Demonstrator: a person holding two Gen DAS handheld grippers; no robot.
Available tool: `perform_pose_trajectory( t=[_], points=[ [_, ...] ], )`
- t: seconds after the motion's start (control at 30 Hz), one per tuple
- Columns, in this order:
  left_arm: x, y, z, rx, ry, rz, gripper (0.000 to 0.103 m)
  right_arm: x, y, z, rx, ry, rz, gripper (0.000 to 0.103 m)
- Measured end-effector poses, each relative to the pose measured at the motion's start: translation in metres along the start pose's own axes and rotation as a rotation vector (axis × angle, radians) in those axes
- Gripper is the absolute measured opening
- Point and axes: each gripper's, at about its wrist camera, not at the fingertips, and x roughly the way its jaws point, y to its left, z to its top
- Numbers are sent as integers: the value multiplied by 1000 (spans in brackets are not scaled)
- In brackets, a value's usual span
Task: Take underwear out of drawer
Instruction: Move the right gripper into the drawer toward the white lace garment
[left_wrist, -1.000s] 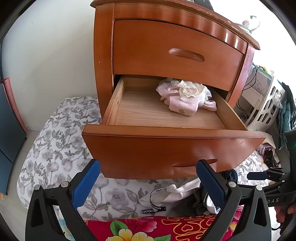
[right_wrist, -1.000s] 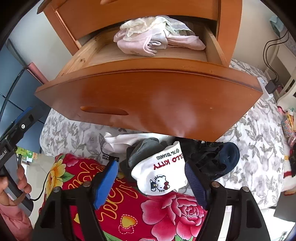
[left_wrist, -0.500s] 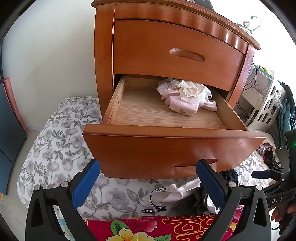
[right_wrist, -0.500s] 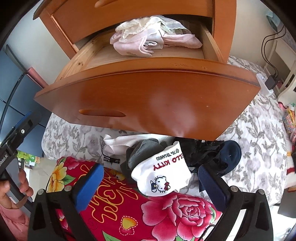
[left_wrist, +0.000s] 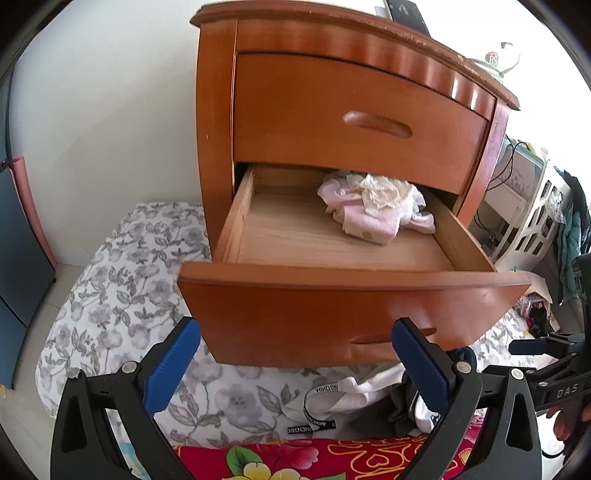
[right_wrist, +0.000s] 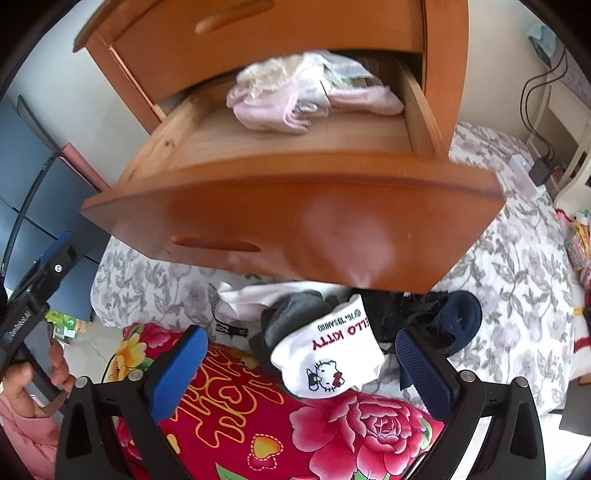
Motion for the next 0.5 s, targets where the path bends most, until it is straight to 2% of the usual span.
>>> perform_pose_trajectory(
  t=[0.13,0.37,0.5],
  points=[
    [-1,4,3,-14,-15,-10,103,-16,6,5,-15,-51,9,103],
    [-1,9,4,-35,-33,-22,103,-62,23,22,-94,-210,1,103],
    [0,11,4,-42,-35,-31,103,-75,27,32,-98,-265,1,103]
  ],
)
